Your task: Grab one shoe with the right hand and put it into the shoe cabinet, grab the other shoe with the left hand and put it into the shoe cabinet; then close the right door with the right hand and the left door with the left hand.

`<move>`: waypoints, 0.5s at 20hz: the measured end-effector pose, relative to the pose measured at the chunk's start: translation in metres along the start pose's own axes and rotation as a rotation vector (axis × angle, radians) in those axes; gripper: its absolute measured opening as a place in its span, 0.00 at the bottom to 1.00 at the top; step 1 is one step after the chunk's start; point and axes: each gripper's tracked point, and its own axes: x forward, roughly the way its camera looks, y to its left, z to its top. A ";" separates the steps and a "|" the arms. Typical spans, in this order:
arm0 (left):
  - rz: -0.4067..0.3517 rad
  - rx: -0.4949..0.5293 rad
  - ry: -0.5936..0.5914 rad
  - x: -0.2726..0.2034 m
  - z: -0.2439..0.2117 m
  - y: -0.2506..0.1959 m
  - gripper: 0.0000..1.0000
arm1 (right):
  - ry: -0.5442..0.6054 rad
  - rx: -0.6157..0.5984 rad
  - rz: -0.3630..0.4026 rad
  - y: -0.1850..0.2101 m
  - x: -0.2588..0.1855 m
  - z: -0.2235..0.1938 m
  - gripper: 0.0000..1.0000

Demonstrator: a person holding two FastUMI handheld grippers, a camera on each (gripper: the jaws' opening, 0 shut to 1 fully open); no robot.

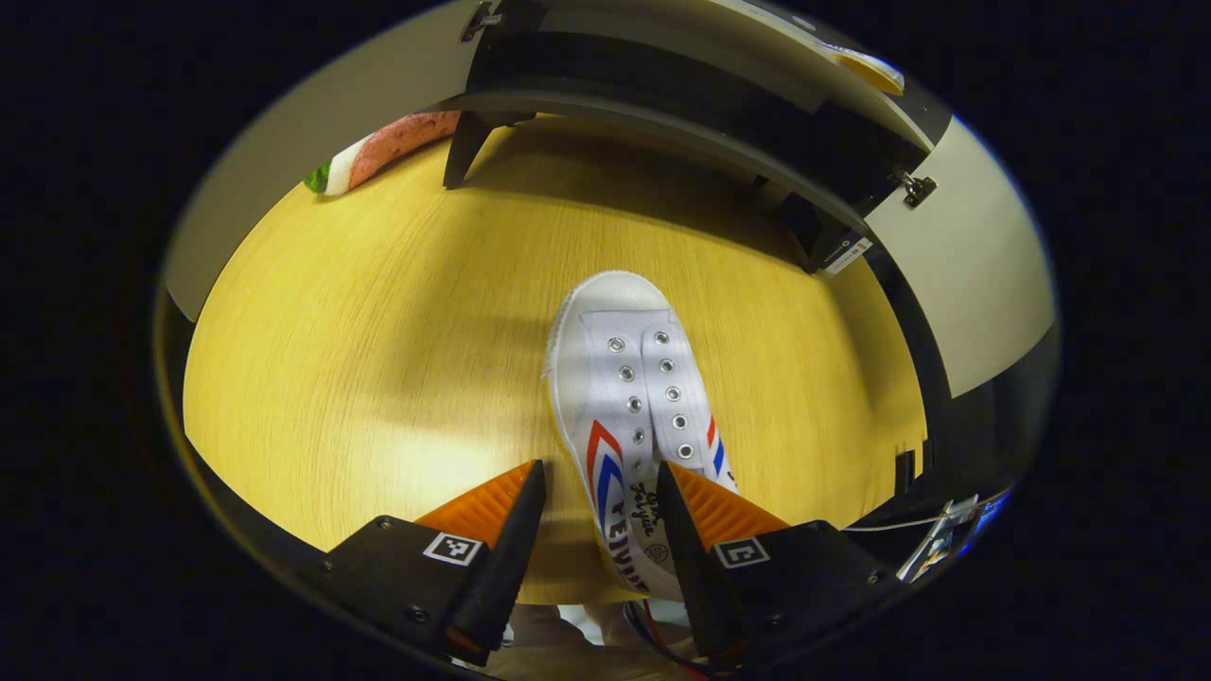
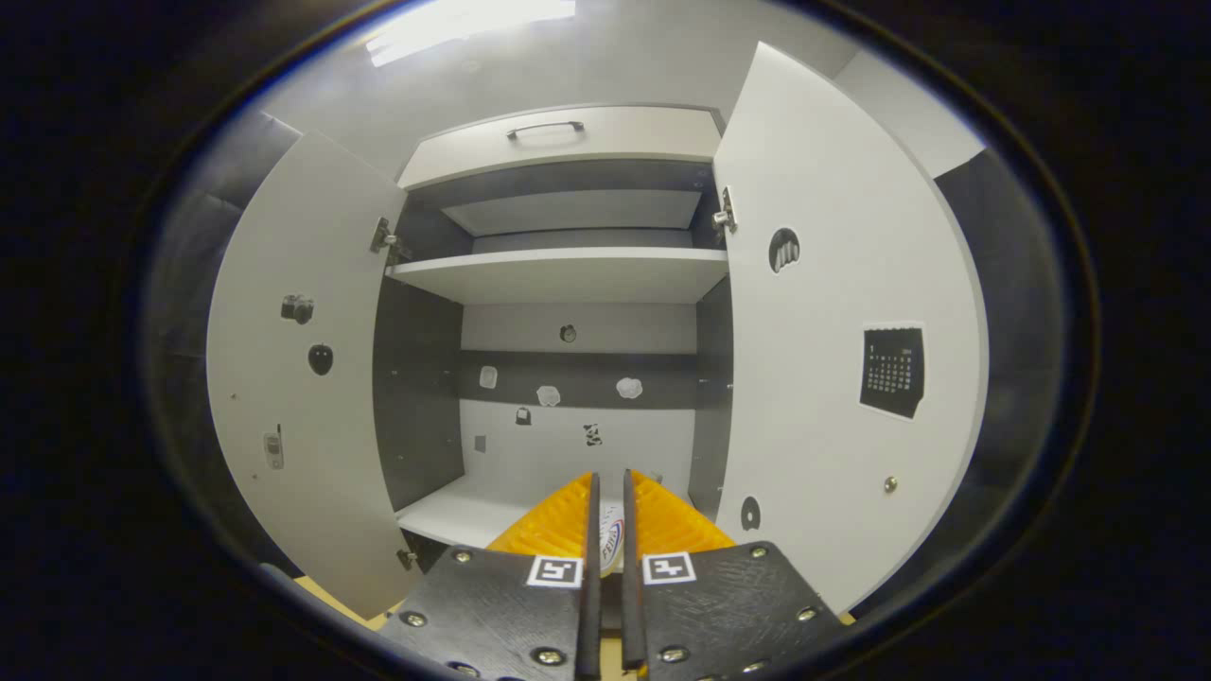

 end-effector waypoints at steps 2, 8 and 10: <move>0.003 0.007 0.023 0.004 -0.005 0.001 0.70 | -0.003 -0.006 -0.002 -0.002 -0.001 0.001 0.09; -0.019 -0.014 0.043 0.011 -0.005 -0.004 0.45 | 0.009 -0.020 -0.006 -0.005 0.001 -0.005 0.09; -0.019 -0.038 0.064 0.010 -0.005 -0.003 0.40 | 0.007 -0.025 -0.006 -0.005 0.002 -0.004 0.09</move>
